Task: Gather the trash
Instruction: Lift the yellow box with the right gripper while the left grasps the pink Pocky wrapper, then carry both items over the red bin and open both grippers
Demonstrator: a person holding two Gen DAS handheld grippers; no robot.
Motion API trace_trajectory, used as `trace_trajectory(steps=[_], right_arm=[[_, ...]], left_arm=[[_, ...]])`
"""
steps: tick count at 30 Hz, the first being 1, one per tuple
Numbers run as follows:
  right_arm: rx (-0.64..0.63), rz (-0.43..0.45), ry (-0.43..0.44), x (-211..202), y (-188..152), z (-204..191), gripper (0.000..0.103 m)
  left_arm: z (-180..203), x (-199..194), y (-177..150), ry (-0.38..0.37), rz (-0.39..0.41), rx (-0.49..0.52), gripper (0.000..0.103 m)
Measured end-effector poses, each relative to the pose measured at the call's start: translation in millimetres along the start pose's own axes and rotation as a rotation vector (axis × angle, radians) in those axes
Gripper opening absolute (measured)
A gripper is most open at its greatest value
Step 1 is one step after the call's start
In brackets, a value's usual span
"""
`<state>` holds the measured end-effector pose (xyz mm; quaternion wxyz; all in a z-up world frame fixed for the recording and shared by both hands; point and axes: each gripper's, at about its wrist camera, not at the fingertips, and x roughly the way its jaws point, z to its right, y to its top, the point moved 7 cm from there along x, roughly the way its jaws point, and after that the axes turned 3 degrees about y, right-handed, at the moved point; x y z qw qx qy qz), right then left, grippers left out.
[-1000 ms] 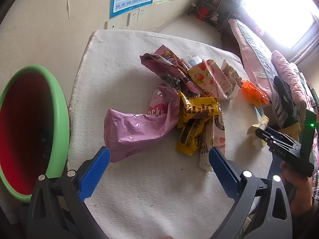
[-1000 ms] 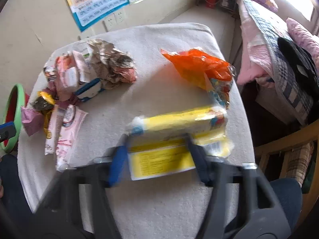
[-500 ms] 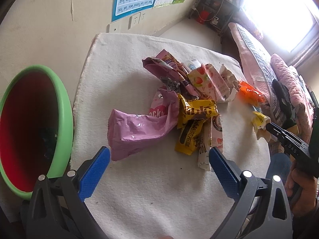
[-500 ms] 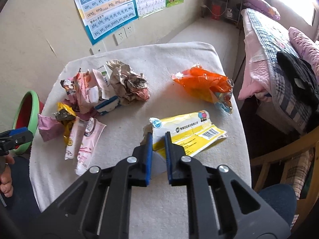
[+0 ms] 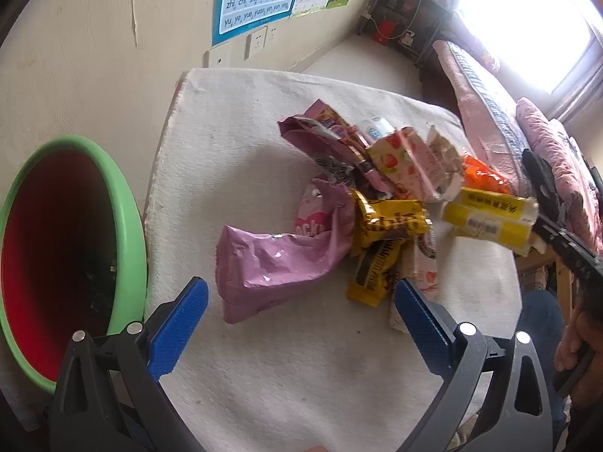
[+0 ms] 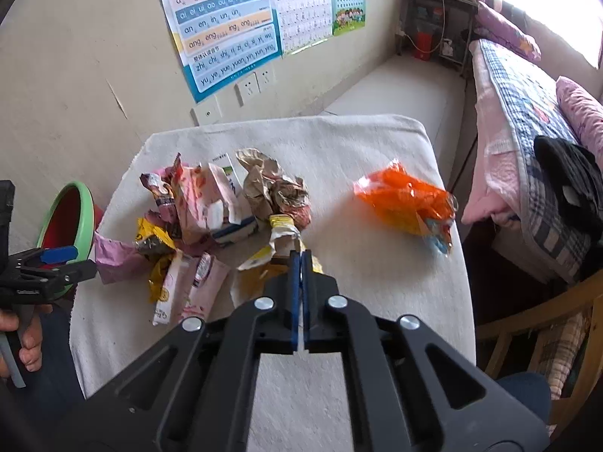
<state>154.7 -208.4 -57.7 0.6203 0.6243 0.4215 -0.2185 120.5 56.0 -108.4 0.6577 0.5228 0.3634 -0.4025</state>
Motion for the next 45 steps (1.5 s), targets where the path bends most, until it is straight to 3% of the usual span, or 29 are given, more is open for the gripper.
trace_trajectory(steps=[3,10,14,20,28,45], right_arm=[[0.006,0.001,0.004,2.6,1.6,-1.9,0.002],[0.001,0.004,-0.002,4.4,2.1,-2.2,0.002],[0.009,0.003,-0.005,4.8,2.3,0.9,0.002],[0.004,0.012,-0.010,1.1,1.9,-0.7,0.002],[0.011,0.025,-0.001,-9.8,-0.5,-3.4,0.002],[-0.044,0.111,0.019,-47.6,17.0,-25.6,0.002]], left_arm=[[-3.6,9.8,1.5,0.034,-0.013,0.025,0.095],[-4.8,40.8,2.0,0.036,-0.086,0.070,0.093],[1.2,51.3,1.2,0.013,-0.109,0.088,0.062],[16.7,41.6,-5.3,-0.042,-0.095,0.099,0.035],[23.7,14.6,-15.6,-0.052,-0.055,0.084,0.035],[24.5,-46.3,-1.5,-0.043,0.075,0.061,0.035]])
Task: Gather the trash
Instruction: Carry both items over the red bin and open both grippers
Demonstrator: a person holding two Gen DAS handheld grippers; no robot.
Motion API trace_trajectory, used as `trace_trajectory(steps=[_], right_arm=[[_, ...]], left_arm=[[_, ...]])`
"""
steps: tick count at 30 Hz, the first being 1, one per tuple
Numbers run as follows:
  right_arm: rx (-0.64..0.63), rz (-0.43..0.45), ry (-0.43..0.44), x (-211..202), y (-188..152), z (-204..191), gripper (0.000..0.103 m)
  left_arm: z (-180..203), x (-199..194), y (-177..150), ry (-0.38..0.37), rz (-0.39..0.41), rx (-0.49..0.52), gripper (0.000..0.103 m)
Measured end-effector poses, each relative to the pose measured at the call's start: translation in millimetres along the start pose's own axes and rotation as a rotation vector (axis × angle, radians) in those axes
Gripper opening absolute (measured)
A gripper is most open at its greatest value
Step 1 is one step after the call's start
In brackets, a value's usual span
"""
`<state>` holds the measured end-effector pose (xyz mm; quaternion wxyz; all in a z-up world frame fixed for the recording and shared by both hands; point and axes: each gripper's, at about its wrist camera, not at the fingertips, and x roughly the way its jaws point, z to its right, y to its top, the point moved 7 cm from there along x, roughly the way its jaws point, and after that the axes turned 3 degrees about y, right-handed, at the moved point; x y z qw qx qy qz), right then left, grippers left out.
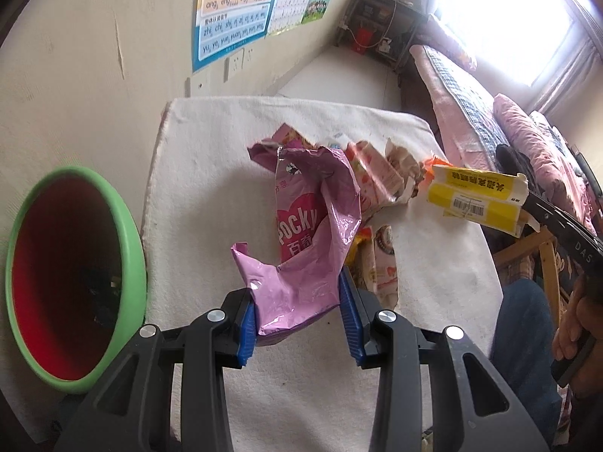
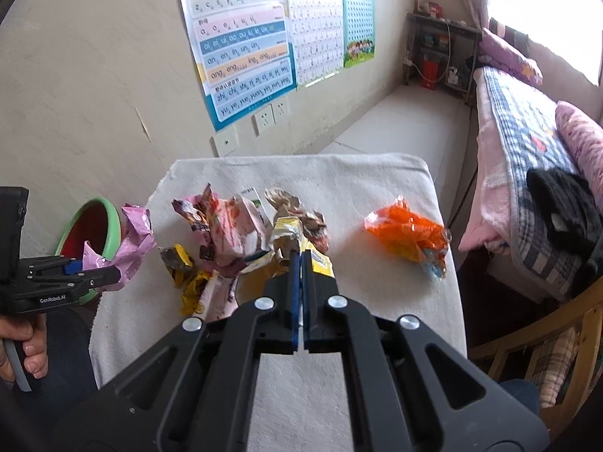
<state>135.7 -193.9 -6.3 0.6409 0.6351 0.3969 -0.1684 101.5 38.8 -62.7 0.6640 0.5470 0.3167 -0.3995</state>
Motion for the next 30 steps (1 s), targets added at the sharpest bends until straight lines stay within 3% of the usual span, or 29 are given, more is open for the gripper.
trace_trajectory(steps=[16,30], right_arm=[[-0.075,0.058,0.054,-8.4,27.5,-47.5,0.002],[-0.153,0.053,0.182,15.0,44.7,-135.2,0.002]], left_arm=[[-12.7,-27.1,11.1,0.010,0.070,-0.036,0.036],[-76.0,-52.3,7.7,0.068,0.116,-0.145,0.036]])
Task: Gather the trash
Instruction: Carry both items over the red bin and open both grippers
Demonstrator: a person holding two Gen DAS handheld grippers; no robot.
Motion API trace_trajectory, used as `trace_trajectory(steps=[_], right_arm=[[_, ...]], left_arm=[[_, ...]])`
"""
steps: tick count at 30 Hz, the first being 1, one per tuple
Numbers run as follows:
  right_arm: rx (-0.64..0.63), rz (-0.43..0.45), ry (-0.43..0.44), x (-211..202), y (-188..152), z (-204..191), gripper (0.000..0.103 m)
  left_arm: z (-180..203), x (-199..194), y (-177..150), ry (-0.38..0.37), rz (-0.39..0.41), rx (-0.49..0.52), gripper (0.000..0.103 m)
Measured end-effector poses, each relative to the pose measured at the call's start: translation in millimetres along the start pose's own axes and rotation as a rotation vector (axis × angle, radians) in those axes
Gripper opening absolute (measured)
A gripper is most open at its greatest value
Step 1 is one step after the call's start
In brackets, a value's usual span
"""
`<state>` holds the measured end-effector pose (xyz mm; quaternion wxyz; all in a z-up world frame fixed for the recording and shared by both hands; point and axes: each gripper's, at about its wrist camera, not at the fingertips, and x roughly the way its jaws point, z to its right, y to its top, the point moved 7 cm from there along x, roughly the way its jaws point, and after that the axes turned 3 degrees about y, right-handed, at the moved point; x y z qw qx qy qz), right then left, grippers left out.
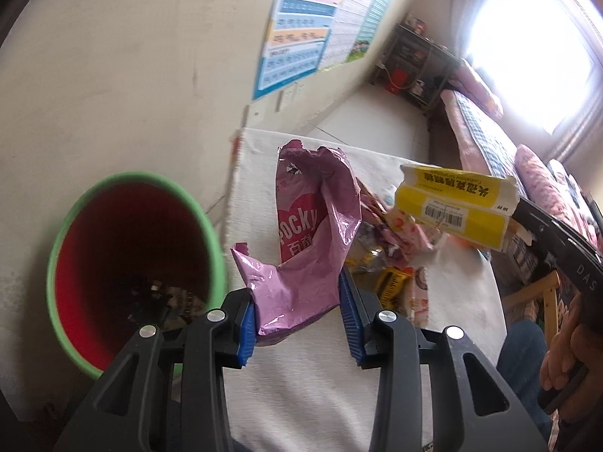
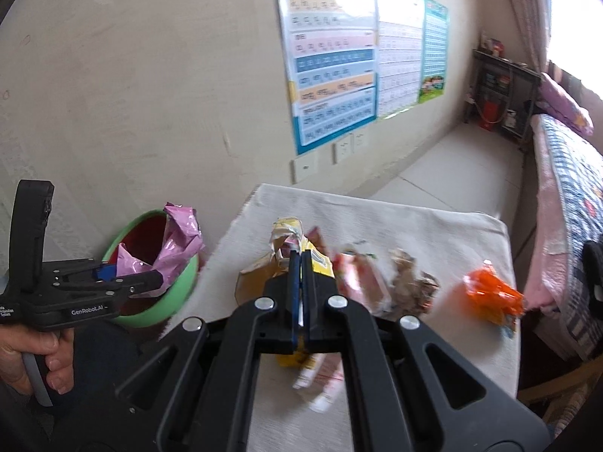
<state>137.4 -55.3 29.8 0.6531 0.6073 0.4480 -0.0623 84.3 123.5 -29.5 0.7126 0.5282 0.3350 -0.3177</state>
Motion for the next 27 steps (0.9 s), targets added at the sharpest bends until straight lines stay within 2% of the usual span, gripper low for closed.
trace_trajectory(steps=[15,27], right_arm=[[-0.087,-0.037,0.177,54.7,12.2,-111.7,0.002],[-0.165,-0.080,0.257,91.9,11.6,-181.4,0.002]], left_arm=[[-113.2,-31.0,-11.7,0.123,0.041,-0.181,0.036],[-165.9,-40.2,-24.7,0.169,0.047,-0.265,0.036]])
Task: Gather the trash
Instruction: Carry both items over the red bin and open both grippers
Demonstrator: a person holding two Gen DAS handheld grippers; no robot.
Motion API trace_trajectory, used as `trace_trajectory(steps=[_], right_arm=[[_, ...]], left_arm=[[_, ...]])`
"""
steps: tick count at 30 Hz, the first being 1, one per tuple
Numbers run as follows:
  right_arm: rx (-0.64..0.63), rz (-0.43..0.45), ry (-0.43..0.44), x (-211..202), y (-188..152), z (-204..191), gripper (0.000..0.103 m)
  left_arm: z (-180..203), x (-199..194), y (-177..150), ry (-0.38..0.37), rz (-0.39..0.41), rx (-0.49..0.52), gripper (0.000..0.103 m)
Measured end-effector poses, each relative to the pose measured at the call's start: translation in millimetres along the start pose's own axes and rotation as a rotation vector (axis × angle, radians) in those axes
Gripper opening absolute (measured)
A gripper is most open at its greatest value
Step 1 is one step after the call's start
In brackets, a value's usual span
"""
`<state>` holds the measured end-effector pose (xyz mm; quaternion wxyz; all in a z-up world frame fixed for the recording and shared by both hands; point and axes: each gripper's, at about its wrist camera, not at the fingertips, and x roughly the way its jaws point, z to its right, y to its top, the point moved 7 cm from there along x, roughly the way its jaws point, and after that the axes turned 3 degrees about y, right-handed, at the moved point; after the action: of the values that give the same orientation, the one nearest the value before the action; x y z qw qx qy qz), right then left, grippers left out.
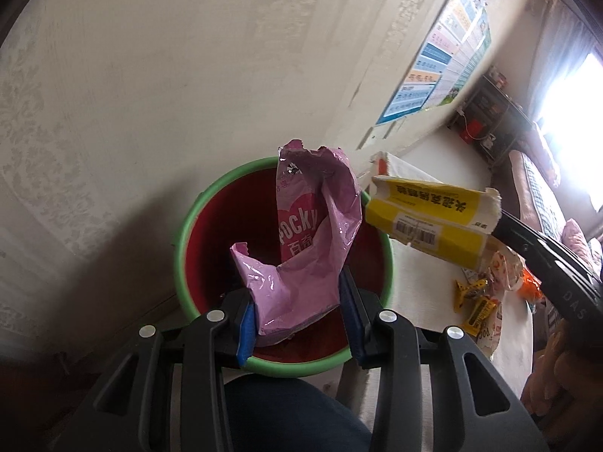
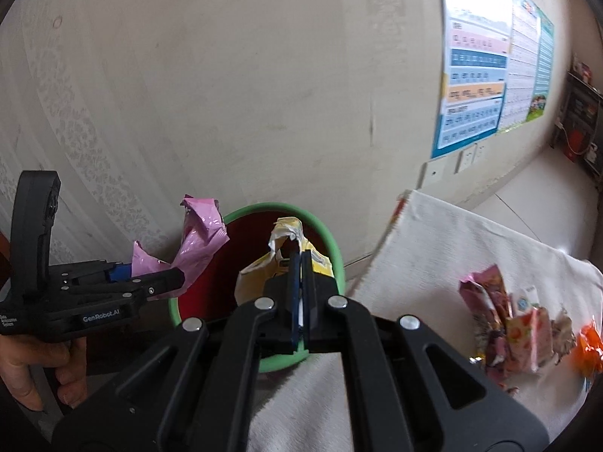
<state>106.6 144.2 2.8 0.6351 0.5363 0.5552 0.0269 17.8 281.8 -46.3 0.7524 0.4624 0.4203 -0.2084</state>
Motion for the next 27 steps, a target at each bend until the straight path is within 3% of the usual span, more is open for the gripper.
trace_trajectory(steps=[10,13,14,16,18,20,21,24,27], right_arm=[[-0.014,-0.055,0.003,34.5,-3.4,-10.9,0.002],[-0.024,-0.073,0.005,44.5,-4.3,-15.4,0.003],[-0.024,-0.086,0.008,48.5,-5.0,-16.3,0.004],[-0.023,-0.109,0.008,54.2,-7.1,-18.1,0.037],[-0.030,-0.110,0.007,55.5,-8.4,-20.5,0.050],[-0.035,-0.115,0.002,54.8,-10.3,-21.3,0.057],[-0.034,-0.120,0.004,54.3,-11.8,-20.8,0.063],[-0.034,-0.114,-0.022,49.0,-14.7,-15.9,0.083],[-0.032,-0.112,-0.040,41.9,-17.3,-9.6,0.085]], left_arm=[[-17.0,12.2,3.9,-0.004,-0.010,-0.035,0.037],[-18.4,14.9,5.9,-0.013,-0.004,-0.052,0.045],[-20.1,14.8,6.6,-0.014,0.002,-0.062,0.054],[-24.2,13.3,6.1,-0.015,0.012,-0.072,0.061],[-27.6,13.5,5.7,-0.008,0.018,-0.084,0.066],[-31.2,14.4,4.1,-0.009,0.020,-0.101,0.072],[-34.7,13.6,2.2,-0.004,0.021,-0.106,0.079],[-38.5,13.8,-0.9,0.000,0.021,-0.118,0.090],[-38.1,13.3,-2.7,0.005,0.021,-0.116,0.092]])
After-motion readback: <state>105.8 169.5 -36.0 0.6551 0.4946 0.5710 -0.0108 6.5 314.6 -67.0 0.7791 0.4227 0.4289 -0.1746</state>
